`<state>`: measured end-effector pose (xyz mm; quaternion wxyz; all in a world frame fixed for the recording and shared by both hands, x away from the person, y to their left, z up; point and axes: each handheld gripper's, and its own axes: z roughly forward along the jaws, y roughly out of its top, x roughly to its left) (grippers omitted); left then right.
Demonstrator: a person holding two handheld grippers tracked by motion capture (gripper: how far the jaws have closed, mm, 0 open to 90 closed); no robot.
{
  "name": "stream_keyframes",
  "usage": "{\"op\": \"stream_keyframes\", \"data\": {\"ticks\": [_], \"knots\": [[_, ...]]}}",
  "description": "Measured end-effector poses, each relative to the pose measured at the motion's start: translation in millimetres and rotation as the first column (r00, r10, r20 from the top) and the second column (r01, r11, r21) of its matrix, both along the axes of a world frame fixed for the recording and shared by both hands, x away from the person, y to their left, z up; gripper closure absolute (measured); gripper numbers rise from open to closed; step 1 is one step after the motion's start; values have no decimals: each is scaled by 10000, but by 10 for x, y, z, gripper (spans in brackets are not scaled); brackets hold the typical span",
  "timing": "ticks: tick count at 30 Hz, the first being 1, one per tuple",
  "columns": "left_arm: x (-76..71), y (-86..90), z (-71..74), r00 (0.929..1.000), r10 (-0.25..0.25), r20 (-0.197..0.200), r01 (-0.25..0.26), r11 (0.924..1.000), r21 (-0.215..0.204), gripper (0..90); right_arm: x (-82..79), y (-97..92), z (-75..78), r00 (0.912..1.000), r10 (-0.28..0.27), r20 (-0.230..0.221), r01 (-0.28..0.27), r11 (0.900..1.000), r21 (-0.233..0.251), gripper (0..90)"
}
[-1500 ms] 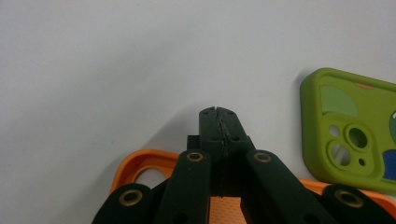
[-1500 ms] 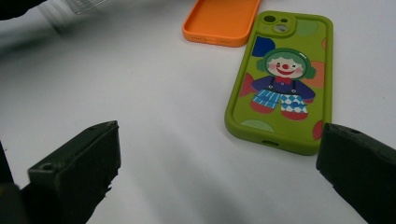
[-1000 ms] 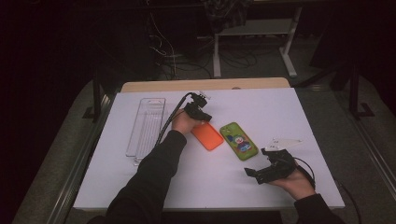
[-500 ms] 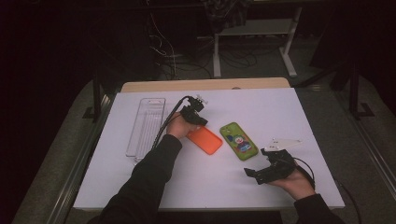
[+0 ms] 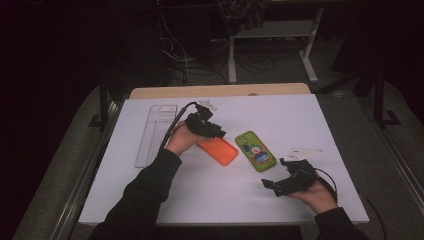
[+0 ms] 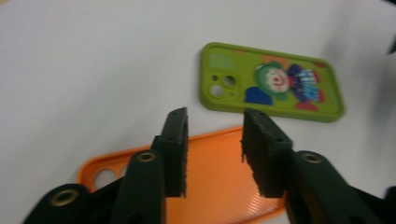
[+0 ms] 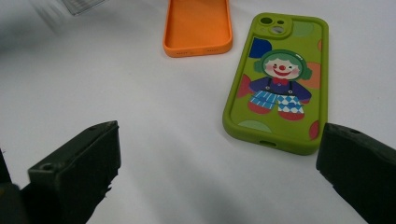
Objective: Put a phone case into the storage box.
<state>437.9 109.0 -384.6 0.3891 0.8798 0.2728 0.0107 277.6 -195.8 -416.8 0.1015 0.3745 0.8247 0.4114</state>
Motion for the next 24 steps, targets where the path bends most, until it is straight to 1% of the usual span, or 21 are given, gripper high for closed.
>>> {"op": "stream_keyframes", "data": {"ticks": [1,2,3,4,6,7,8,9,10,12,14,15,16,17,18,19,20,21,24], "knots": [[-40,22,18,9999,-145,34,145,9999,47,575,-3,6,4,10000,-30,-78,30,10000,8,0],[-83,38,30,9997,-220,92,220,9997,63,558,-1,9,1,10000,-14,-29,14,10000,-15,0],[-130,64,45,9993,-341,155,338,9992,189,531,0,14,2,10000,-33,-38,33,10000,-11,0],[-184,64,40,9998,-162,135,164,9998,-123,473,3,20,1,10000,-11,16,11,10000,-54,0],[-256,87,36,9996,-194,188,198,9996,-208,458,3,22,0,10000,-12,31,12,10000,-61,0],[-313,105,29,9998,-94,169,98,9996,-272,431,-1,25,0,10000,-6,31,6,10000,-64,0],[-338,121,26,9998,-107,171,112,9995,-297,389,-7,29,0,10000,-14,7,14,10000,-72,0],[-372,144,23,9997,-99,206,108,9991,-402,389,-7,29,0,10000,-14,7,14,10000,-72,0],[-407,168,19,9998,-53,216,64,9987,-511,348,-8,29,-1,10000,-28,12,28,10000,-67,0],[-473,218,18,9998,-47,197,59,9982,-589,333,-4,27,-2,10000,-34,52,35,10000,-90,0],[-542,263,19,9996,30,278,-12,9979,-643,286,0,26,-3,10000,-54,48,54,10000,-78,0],[-587,288,9,9994,98,345,-72,9972,-743,271,1,28,-4,10000,-65,43,66,9999,-80,0],[-608,308,5,9989,86,457,-54,9975,-702,257,-1,30,-3,10000,-85,7,85,9999,-77,0],[-641,321,-7,9991,142,397,-110,9967,-800,244,-2,32,-2,10000,-84,-20,84,9999,-74,0],[-670,334,-14,9987,215,454,-179,9968,-779,225,-2,32,-3,10000,-53,-18,53,9999,-93,0],[-695,355,-12,9981,184,595,-144,9976,-675,194,-4,36,-2,10000,-54,-72,54,9999,-91,0],[-726,368,-12,9979,142,633,-95,9972,-742,181,-4,36,-4,10000,-29,-56,28,9999,-137,0],[-763,376,-10,9983,117,567,-69,9964,-843,170,-3,36,-3,10000,-19,-36,18,9999,-134,0],[-851,412,-6,9961,-12,878,86,9964,-847,126,0,36,3,10000,4,-6,-4,9999,-142,2]]}}
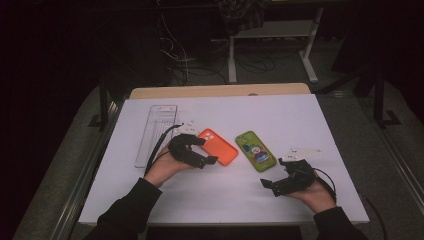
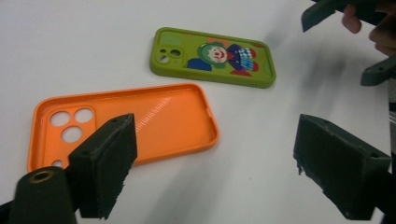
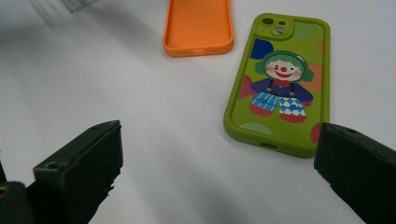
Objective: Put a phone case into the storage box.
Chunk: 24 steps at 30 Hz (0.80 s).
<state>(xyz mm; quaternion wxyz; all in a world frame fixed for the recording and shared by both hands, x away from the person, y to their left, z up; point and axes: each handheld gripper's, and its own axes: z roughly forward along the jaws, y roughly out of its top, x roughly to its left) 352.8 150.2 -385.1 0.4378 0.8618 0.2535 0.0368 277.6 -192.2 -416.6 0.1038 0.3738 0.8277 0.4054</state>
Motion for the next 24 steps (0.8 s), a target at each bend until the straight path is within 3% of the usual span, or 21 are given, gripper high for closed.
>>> {"op": "stream_keyframes", "data": {"ticks": [7,11,16,17,24], "knots": [[-165,74,-42,10000,-62,61,63,9999,-142,4,-4,45,13,9999,71,-75,-72,9998,-167,1],[-232,106,-98,9998,-191,-86,188,9994,-280,0,8,59,-6,9997,-4,-227,1,9999,-145,1],[-267,185,-107,9985,-490,237,494,9986,-183,0,28,121,-17,9992,-205,-354,198,9996,-201,1],[-283,188,-103,9991,-414,102,417,9987,-304,0,42,135,-20,9993,-172,-328,163,9995,-269,1],[-354,196,-91,9971,-688,336,696,9973,-229,0,96,231,48,9984,-448,-346,434,9982,-403,0]]}}
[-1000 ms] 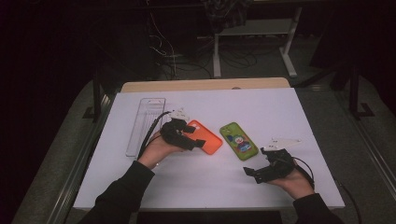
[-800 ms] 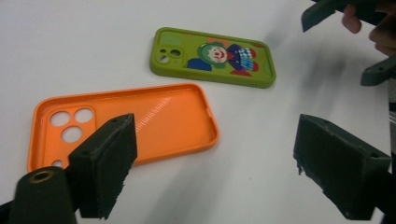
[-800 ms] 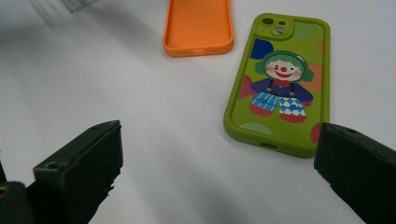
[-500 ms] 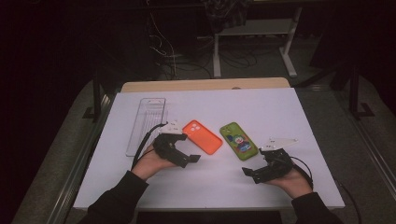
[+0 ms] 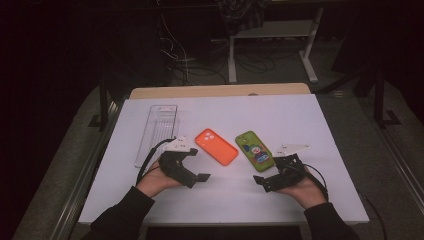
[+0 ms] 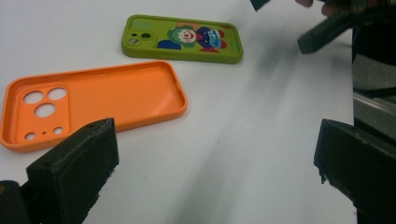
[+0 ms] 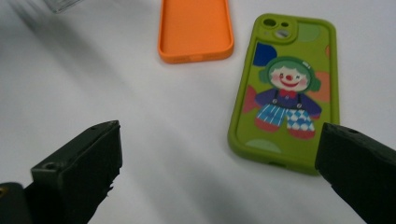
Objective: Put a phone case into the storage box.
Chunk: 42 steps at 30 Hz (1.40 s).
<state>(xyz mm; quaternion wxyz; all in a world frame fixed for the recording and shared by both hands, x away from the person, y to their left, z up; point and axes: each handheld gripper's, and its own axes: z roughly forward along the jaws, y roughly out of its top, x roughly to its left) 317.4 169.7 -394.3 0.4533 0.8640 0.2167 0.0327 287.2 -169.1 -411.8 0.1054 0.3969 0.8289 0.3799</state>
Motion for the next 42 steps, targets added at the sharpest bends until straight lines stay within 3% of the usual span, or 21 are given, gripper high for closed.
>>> {"op": "stream_keyframes", "data": {"ticks": [5,11,14,15,23,29,42], "knots": [[-19,-17,-40,9998,-126,121,123,9995,283,0,99,74,71,9999,-21,127,22,10000,-80,0],[-20,-23,-59,9999,-29,130,27,9999,157,0,197,147,144,9998,47,204,-45,9999,-133,0],[-20,-25,-62,9998,-30,178,27,9998,185,0,251,199,179,10000,28,84,-27,9998,-183,0],[-5,-12,-54,9994,-167,313,156,9992,371,0,272,219,191,10000,17,33,-16,9998,-204,0],[-11,-13,-58,9995,-130,293,125,9998,182,0,491,404,346,9996,258,97,-252,9980,-581,0],[1,-2,-68,9995,-37,308,29,9997,241,0,655,514,460,9992,262,297,-254,9993,-283,0],[8,-10,-71,9998,-66,193,59,9993,369,0,934,725,586,9979,284,583,-268,9992,-283,0]]}}
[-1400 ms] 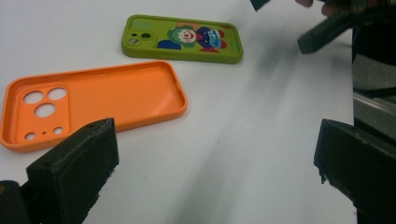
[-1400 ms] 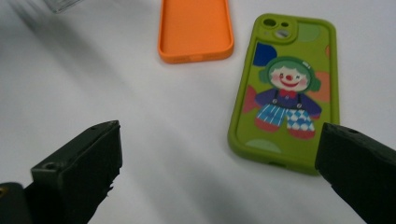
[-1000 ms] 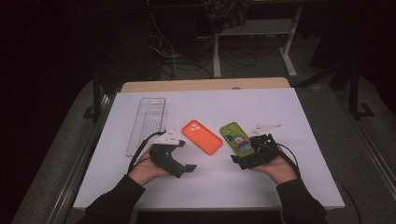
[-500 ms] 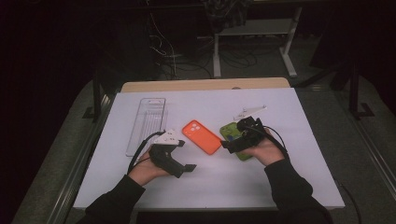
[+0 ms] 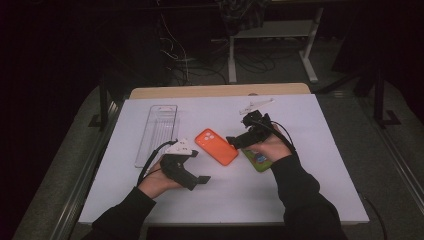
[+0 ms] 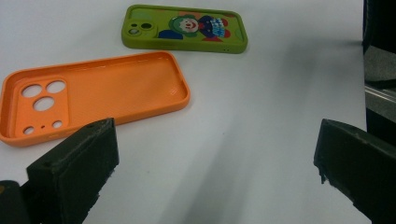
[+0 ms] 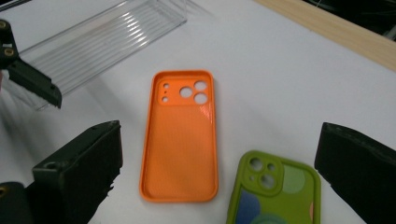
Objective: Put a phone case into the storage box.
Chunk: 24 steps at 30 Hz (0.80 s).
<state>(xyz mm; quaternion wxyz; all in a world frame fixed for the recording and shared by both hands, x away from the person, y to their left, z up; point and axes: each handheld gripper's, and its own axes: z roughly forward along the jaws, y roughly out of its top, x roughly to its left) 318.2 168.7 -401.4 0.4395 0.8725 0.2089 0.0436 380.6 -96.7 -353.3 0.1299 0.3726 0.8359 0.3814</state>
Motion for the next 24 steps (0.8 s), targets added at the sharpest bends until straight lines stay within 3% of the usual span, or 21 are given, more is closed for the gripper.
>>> {"op": "stream_keyframes", "data": {"ticks": [3,6,15,22,24], "knots": [[-6,-12,-6,9999,48,-89,-49,9999,-103,0,55,59,15,10000,67,23,-67,10000,6,0],[5,-10,-2,10000,-51,84,51,10000,-23,0,119,144,6,10000,66,6,-66,10000,30,0],[-5,-17,-6,9999,48,-134,-49,10000,-55,0,272,312,-39,9998,104,-155,-104,9999,48,1],[5,-10,-8,10000,-16,-39,16,10000,2,0,339,432,-129,9995,277,-177,-279,9995,-122,14],[-5,-21,-13,9999,79,-107,-81,9998,-158,0,350,459,-171,9993,330,-180,-334,9992,-216,14]]}}
